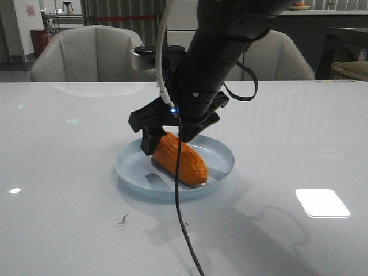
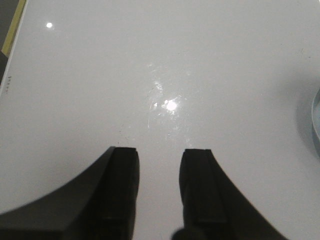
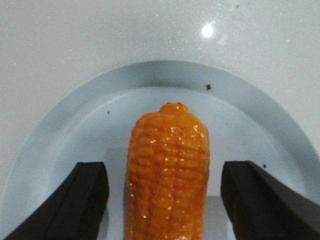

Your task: Place corn on plate with both arms

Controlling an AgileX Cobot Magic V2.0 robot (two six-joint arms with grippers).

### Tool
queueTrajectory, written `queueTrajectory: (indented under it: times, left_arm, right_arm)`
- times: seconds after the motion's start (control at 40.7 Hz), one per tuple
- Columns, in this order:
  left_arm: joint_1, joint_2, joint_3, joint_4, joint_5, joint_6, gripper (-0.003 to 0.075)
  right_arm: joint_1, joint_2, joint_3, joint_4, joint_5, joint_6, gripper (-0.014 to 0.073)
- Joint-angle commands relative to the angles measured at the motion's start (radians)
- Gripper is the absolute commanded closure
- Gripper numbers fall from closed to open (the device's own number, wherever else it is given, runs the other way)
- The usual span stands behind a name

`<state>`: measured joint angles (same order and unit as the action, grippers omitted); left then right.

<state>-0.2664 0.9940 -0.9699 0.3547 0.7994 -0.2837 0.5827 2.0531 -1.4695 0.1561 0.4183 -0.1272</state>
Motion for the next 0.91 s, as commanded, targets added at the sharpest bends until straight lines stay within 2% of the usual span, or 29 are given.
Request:
queueTrajectory:
  times: [0.0, 0.221, 0.54, 0.737, 0.884]
  left_arm:
    - [0.000, -0.017, -0.028, 0.011, -0.059, -0.009, 0.0435]
    - [0.000, -0.017, -0.028, 0.011, -0.059, -0.009, 0.0444]
    - [0.000, -0.017, -0.028, 0.011, -0.059, -0.009, 0.0444]
    - [0.000, -0.017, -0.028, 0.011, -0.059, -0.009, 0.0444]
    - [0.000, -0.017, -0.028, 0.011, -0.059, -0.009, 0.0444]
  right_arm:
    - [-0.012, -0.094, -0.059, 0.002, -0.007, -0.008, -0.0001]
    - [-0.088, -0.263, -0.108, 0.054, 0.142, 0.056, -0.0001]
    - [-0.374, -0.646, -0.056, 0.074, 0.322, 0.064, -0.0001]
    - [-0.576, -0.894, 0.166, 0.072, 0.356, 0.063, -0.0001]
    - [-0.662, -1.053, 0.351, 0.071, 0.356, 0.022, -0.0001]
